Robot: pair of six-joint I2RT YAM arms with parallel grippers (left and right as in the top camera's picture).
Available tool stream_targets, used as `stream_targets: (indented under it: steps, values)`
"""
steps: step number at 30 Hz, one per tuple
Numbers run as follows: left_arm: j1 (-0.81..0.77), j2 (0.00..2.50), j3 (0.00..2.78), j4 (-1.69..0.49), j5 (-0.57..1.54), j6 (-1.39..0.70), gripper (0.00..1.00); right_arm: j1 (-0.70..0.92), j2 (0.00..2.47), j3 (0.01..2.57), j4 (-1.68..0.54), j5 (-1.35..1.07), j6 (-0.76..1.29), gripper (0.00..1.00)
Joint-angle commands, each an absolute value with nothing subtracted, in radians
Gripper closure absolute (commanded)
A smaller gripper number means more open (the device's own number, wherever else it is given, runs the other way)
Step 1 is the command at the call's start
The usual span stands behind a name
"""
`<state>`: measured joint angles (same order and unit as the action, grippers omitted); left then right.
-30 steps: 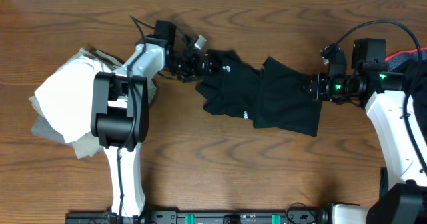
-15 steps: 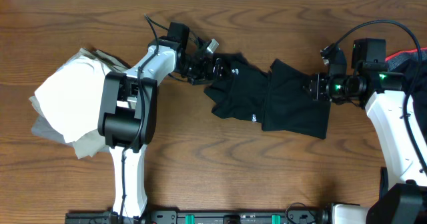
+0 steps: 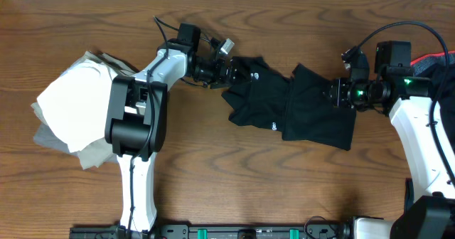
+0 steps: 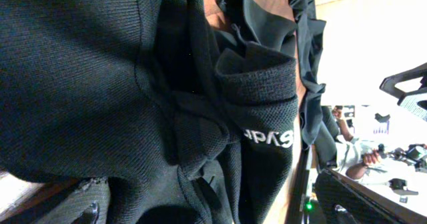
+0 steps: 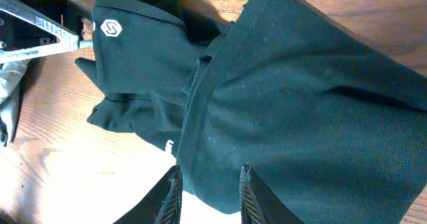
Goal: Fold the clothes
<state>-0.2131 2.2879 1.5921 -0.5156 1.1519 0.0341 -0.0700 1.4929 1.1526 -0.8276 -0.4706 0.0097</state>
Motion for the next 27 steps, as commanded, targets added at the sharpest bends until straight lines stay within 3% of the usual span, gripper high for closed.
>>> stream_targets:
  steps: [1,14,16,20,27]
  values:
    - [-0.210,2.300,1.592,-0.514,1.171,0.059,0.02,-0.077,1.489,1.160,-0.830,-0.471,-0.009,0.73]
    - [-0.339,2.300,1.592,-0.514,0.846,-0.025,0.00,-0.077,1.489,1.160,-0.835,-0.471,-0.009,0.73]
    - [-0.347,2.300,1.592,-0.514,0.805,-0.040,0.11,-0.077,1.488,1.160,-0.836,-0.471,-0.009,0.74]
    - [-0.344,2.300,1.593,-0.513,0.788,-0.048,0.47,-0.077,1.489,1.160,-0.839,-0.471,-0.009,0.74]
    - [-0.341,2.294,1.595,-0.499,0.788,-0.060,0.82,-0.077,1.488,1.160,-0.844,-0.471,-0.009,0.74]
